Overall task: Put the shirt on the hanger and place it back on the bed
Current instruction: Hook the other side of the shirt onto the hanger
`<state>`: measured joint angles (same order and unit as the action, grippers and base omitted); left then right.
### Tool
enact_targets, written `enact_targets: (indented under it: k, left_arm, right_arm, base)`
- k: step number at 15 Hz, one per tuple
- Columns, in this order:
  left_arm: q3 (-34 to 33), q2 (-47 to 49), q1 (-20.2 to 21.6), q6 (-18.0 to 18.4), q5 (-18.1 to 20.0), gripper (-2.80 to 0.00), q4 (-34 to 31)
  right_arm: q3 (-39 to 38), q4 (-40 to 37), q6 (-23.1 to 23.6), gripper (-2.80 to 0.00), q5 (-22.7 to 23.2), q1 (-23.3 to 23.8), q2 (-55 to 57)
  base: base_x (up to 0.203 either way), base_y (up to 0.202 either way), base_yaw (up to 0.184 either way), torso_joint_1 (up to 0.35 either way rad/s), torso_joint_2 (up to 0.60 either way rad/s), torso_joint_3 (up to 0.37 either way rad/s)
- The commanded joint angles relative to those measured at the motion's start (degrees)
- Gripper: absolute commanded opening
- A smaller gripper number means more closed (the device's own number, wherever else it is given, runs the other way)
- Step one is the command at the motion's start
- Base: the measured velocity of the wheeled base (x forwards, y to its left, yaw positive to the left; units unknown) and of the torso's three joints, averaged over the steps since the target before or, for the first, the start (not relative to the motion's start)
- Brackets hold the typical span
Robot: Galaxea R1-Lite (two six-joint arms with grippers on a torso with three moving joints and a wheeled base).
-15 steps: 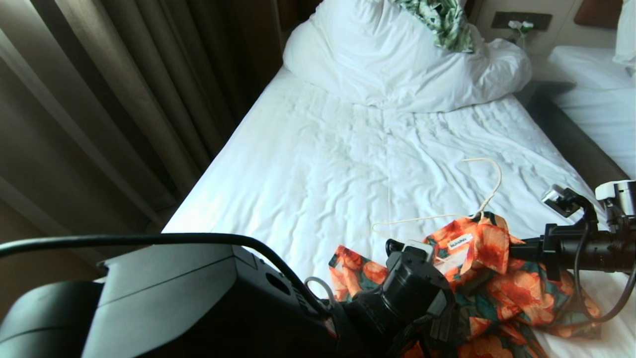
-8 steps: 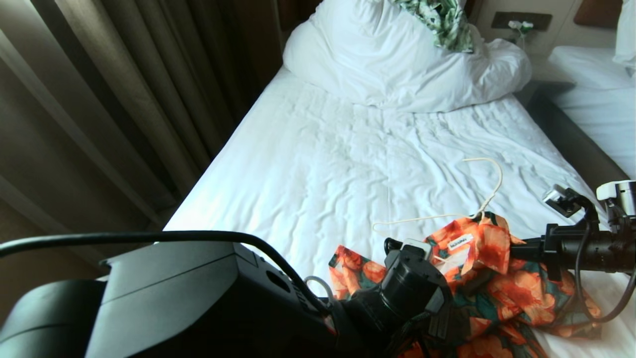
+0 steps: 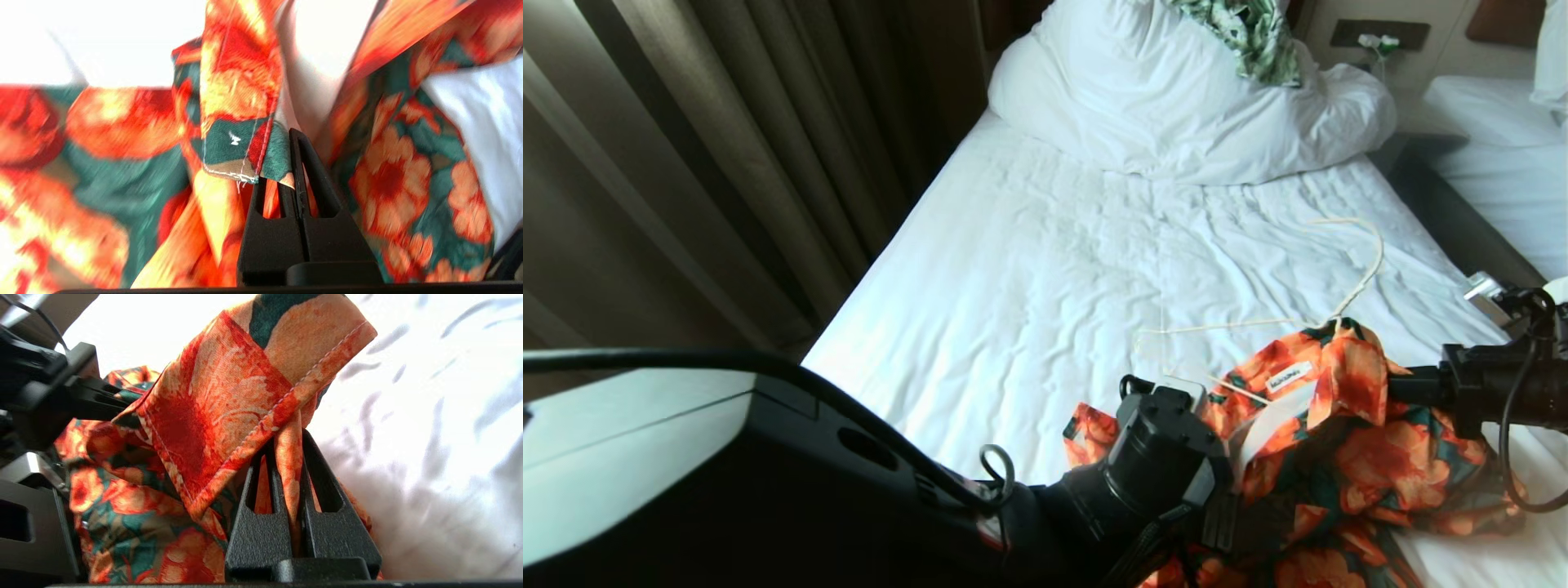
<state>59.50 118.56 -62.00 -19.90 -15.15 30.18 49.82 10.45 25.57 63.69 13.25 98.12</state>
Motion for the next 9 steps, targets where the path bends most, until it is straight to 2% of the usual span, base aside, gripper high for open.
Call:
enact_targets:
  k: [1, 9]
  left_arm:
    - [-3.36, -3.2, 0.78, -0.29, -0.45, -2.8, 0.35]
    - [-4.62, -3.08, 9.16, -0.23, -0.47, -2.8, 0.32]
  right_arm:
    - [0.69, 0.03, -0.28, -2.8, 1.56, 0.45, -1.14]
    - [-2.97, -0.38, -0.7, -2.8, 7.5, -0.95, -6.23]
  base:
    - [0.0, 0.0, 0.0, 0.0, 0.0, 0.0]
    - [0.0, 0.0, 0.0, 0.0, 0.0, 0.0]
